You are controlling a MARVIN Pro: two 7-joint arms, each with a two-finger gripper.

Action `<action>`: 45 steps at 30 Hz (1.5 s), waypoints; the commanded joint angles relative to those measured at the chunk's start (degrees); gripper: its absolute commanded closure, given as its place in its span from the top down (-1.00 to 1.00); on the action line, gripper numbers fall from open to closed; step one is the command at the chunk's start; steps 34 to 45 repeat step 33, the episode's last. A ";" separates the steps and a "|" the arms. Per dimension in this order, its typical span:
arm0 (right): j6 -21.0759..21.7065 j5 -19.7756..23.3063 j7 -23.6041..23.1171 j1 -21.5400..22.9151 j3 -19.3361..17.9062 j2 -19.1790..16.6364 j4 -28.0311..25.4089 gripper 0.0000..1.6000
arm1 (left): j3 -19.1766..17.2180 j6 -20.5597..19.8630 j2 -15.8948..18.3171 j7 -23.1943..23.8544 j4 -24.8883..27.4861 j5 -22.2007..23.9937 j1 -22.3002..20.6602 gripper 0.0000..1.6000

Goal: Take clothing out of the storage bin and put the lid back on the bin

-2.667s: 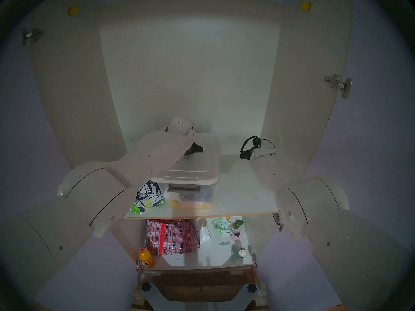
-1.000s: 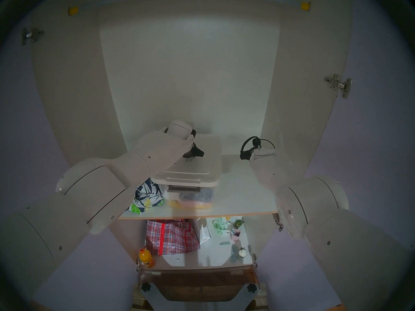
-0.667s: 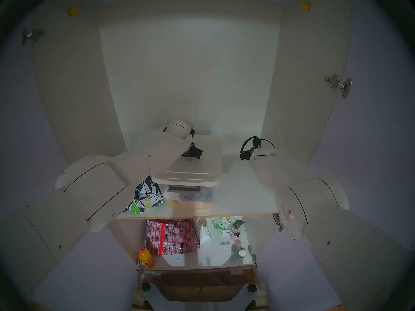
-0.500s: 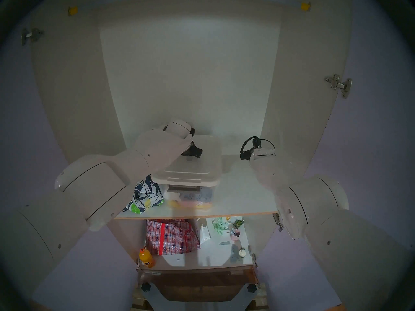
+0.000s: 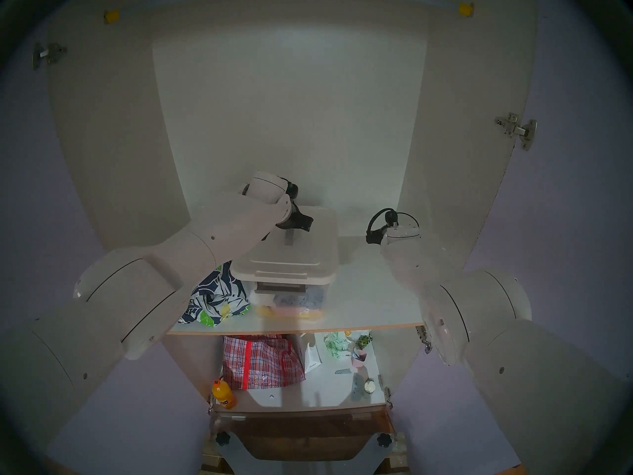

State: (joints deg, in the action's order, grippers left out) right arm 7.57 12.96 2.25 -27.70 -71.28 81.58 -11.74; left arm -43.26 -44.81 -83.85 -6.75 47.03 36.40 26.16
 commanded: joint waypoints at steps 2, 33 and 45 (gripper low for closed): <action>-1.10 -0.08 0.08 1.96 -0.13 -0.09 -1.08 1.00 | -1.35 -1.96 5.17 -4.11 8.97 -0.53 2.24 1.00; -1.01 -1.22 -0.05 1.93 -1.26 0.04 -1.06 1.00 | -5.86 5.84 13.69 -13.58 5.78 -2.69 3.18 1.00; -1.01 -1.22 -0.05 1.93 -1.26 0.04 -1.06 1.00 | -5.86 5.84 13.69 -13.58 5.78 -2.69 3.18 1.00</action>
